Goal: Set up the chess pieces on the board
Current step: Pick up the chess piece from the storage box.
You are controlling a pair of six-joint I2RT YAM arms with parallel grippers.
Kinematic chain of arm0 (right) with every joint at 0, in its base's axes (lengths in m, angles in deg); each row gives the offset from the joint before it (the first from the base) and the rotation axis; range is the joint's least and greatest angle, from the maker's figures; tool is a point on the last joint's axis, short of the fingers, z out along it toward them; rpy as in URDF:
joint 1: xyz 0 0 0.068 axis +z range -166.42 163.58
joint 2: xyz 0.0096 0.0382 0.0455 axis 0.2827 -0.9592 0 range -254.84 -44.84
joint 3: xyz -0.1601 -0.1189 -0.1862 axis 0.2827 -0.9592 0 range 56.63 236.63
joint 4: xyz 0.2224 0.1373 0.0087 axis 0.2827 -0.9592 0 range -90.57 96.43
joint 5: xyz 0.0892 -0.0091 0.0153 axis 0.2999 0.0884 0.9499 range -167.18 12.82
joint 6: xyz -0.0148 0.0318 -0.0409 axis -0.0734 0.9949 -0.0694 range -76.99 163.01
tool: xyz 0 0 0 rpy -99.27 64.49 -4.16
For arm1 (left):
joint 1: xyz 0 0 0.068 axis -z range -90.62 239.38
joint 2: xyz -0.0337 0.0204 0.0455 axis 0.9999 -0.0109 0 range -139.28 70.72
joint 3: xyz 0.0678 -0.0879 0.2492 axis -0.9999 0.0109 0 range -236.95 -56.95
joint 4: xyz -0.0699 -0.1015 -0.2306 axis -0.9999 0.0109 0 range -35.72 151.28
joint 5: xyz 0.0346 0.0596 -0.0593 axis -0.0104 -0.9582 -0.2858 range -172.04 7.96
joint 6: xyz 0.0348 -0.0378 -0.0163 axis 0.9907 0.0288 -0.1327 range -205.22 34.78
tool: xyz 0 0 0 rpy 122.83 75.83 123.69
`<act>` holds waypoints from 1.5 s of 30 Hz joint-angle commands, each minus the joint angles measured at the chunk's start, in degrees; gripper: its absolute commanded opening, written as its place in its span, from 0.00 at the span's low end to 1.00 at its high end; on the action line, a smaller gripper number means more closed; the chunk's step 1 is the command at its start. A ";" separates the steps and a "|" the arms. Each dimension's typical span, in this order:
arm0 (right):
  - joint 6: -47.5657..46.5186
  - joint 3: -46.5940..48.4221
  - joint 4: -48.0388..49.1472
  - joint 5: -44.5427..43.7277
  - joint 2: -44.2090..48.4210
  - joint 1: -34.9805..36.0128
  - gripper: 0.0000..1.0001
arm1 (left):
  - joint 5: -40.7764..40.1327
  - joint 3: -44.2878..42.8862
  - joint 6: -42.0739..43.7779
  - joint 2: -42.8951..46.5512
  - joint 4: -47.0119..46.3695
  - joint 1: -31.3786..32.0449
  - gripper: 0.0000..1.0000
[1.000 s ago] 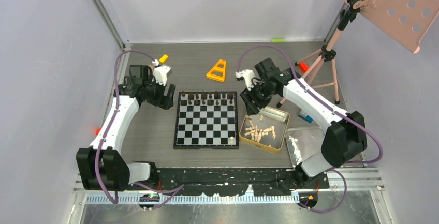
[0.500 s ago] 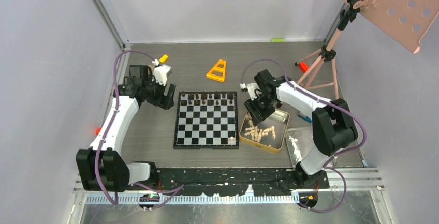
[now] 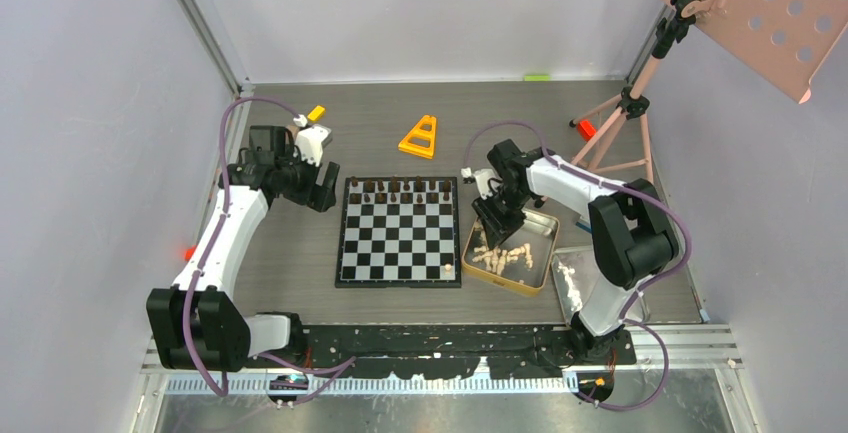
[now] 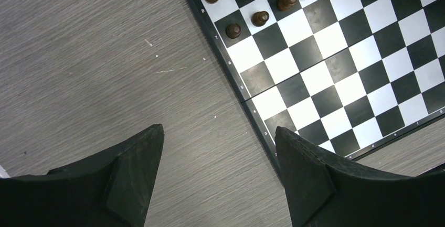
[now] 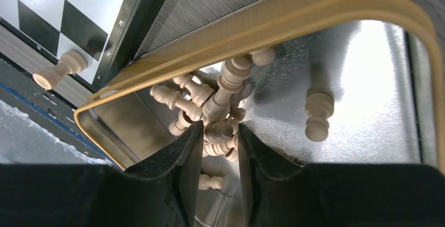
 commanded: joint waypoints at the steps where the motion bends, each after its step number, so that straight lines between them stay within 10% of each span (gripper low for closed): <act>1: -0.45 2.10 -1.36 2.80 -0.77 -0.33 0.33 | 0.81 0.38 0.86 1.68 -1.64 0.07 0.81; 10: -2.85 7.22 -5.26 5.02 3.51 -2.81 0.02 | 0.79 0.30 0.91 1.91 -1.60 0.05 0.81; 27: -2.40 8.64 8.19 14.64 15.81 0.70 0.01 | 7.24 0.56 -0.13 2.61 -3.76 0.03 0.81; 34: 11.95 9.61 19.56 10.95 17.92 0.76 0.01 | 27.18 5.91 -12.43 5.51 -23.73 3.79 0.76; 45: 41.94 16.54 29.19 5.03 15.23 -5.92 0.01 | 27.84 3.31 -40.82 -5.78 -58.79 16.38 0.69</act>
